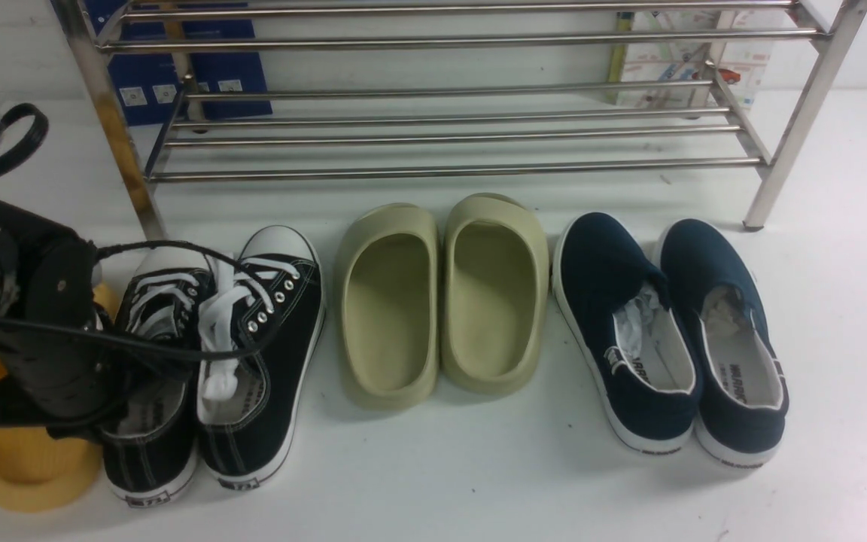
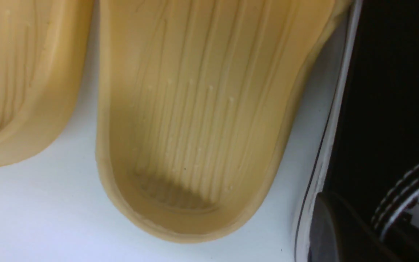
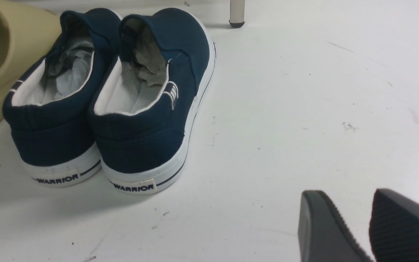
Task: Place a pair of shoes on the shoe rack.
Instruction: Use the left arm to grab the shoe closest to it, then use the left arm to put a shoe into the shoe rack
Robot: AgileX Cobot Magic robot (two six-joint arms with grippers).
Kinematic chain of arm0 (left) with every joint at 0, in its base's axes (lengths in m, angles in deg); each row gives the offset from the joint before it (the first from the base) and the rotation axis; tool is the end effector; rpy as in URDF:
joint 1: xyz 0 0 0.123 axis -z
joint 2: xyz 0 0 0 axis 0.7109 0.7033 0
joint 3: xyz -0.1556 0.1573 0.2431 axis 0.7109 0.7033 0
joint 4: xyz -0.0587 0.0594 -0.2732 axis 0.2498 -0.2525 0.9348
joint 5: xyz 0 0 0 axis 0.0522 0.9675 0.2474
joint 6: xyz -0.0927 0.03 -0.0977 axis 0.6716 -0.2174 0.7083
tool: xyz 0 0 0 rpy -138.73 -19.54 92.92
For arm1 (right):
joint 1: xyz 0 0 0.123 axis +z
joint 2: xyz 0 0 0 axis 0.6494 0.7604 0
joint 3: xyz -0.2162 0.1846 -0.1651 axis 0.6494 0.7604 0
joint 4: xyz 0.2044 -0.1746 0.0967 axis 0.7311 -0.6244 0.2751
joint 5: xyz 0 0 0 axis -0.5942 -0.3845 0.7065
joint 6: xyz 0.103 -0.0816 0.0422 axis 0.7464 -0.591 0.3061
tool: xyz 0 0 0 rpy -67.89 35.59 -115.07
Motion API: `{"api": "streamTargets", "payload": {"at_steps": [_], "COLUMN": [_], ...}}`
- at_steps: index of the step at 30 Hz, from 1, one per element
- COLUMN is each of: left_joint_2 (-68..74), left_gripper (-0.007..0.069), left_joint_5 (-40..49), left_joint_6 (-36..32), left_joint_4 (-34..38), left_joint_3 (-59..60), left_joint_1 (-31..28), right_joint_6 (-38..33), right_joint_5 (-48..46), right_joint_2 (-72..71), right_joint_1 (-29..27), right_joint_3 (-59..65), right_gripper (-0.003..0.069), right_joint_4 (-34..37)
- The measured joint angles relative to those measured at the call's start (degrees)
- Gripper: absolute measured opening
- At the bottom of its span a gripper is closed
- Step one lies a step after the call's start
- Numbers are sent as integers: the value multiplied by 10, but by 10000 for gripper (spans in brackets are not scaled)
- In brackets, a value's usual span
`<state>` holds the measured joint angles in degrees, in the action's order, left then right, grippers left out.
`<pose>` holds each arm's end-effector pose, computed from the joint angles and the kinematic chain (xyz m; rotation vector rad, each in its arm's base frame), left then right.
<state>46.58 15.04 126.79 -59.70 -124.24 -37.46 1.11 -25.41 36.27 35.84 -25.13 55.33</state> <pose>0.3094 -0.0172 0.1798 -0.6500 2.7539 0.1128 0.0872 0.0003 0.1592 0.1070 1.8752 0.0443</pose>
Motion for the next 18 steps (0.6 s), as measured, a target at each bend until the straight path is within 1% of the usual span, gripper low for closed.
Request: {"api": "streamTargets", "payload": {"at_steps": [3,5,10,13,18], "left_joint_2": [-39,-82,-122,-114,-58], "left_gripper": [-13,-13,-13,-13,-13], "left_joint_5": [25,40,46,51,62], "left_joint_6": [-19,-50,-102,-148,-182], "left_joint_4": [10,25,56,92,115], "left_joint_3": [-7,-21,-61,-96,-154], "left_joint_1": [0,0,0,0,0], "right_joint_6": [0,0,0,0,0], "right_joint_5": [0,0,0,0,0], "right_joint_2": [0,0,0,0,0], "right_joint_1": [0,0,0,0,0], "right_joint_3": [0,0,0,0,0], "right_gripper": [239,239,239,239,239], "right_joint_4": [0,0,0,0,0]}}
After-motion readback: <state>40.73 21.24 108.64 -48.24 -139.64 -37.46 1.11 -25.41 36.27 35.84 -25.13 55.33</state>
